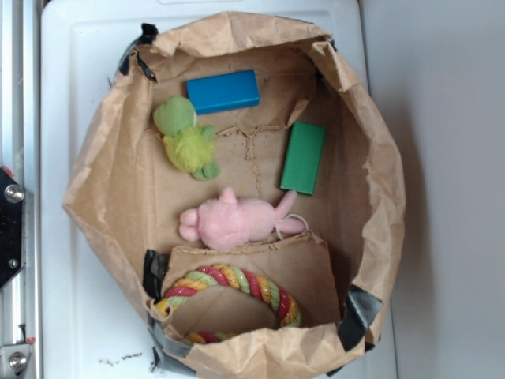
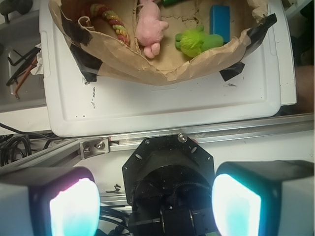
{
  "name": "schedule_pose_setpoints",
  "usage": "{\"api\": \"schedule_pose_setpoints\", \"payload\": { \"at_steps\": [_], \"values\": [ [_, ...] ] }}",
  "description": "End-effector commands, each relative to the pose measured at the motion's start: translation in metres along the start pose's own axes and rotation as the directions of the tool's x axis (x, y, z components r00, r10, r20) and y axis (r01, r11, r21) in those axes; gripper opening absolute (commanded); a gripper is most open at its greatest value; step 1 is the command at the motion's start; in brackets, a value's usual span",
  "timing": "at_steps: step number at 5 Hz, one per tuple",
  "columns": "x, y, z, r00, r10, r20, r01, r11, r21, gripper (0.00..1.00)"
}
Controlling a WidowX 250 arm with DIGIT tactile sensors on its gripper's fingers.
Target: Grab the green block.
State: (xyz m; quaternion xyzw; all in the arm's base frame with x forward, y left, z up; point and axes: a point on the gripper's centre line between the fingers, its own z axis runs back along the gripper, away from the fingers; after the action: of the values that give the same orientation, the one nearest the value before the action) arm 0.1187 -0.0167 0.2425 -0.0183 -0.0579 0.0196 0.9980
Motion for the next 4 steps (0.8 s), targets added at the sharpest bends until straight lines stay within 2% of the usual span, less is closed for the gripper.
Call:
{"api": "schedule_pose_setpoints", "payload": {
  "at_steps": [1,2,3,4],
  "values": [
    [0.0,0.0,0.0,1.0,0.0,0.0,0.0,1.0,0.0,1.0],
    [0.048,0.001,-0.02,0.999,-0.021,-0.024,0.022,0.999,0.042,1.0],
    [0.096,0.012,-0.042,0.998,-0.051,-0.038,0.052,0.997,0.049,1.0],
    [0.124,0.015,-0.061,0.98,-0.198,-0.032,0.199,0.978,0.067,1.0]
  ]
}}
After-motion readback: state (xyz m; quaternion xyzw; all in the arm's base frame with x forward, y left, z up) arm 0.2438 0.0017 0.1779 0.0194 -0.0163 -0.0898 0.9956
